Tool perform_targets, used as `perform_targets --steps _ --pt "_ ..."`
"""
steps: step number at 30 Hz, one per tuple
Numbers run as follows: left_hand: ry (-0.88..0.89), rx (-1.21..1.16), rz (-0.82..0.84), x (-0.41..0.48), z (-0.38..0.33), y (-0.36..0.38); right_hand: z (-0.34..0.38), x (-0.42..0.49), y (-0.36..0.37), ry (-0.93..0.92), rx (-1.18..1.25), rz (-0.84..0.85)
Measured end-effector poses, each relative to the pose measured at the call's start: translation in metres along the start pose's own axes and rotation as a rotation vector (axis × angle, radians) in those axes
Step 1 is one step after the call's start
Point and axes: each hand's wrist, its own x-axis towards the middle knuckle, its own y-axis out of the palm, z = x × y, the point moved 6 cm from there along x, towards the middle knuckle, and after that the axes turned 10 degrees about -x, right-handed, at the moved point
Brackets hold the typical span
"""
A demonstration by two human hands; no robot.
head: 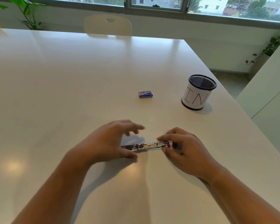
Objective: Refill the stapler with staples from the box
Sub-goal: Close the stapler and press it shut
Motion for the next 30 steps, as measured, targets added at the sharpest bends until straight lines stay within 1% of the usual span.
perform_targets --steps 3,6,9,13,17,20,24,26,30 --pt "-0.178 -0.003 0.037 -0.012 0.024 -0.02 -0.004 0.0 -0.002 0.033 0.015 -0.039" --pt "-0.244 -0.022 0.056 -0.017 0.032 -0.025 -0.006 0.0 -0.002 0.05 0.007 -0.053" --pt "-0.202 -0.028 0.043 -0.016 0.028 -0.024 -0.006 0.0 -0.001 0.066 0.024 -0.069" --pt "-0.062 -0.064 -0.075 -0.013 0.015 -0.027 -0.004 -0.001 -0.002 0.079 0.057 -0.082" --pt "0.078 -0.238 -0.182 -0.011 0.003 -0.029 -0.006 -0.002 -0.008 0.123 0.158 -0.124" --pt "0.146 -0.331 -0.221 -0.008 -0.004 -0.023 -0.006 -0.002 -0.012 0.156 0.274 -0.152" --pt "0.14 -0.361 -0.294 -0.004 -0.007 -0.017 0.01 0.003 -0.022 0.114 0.378 -0.238" --pt "0.082 -0.466 -0.315 -0.002 -0.004 -0.013 0.022 0.006 -0.027 0.07 0.384 -0.296" --pt "-0.002 -0.645 -0.281 0.001 -0.004 -0.002 0.05 0.01 -0.031 -0.044 0.225 -0.336"
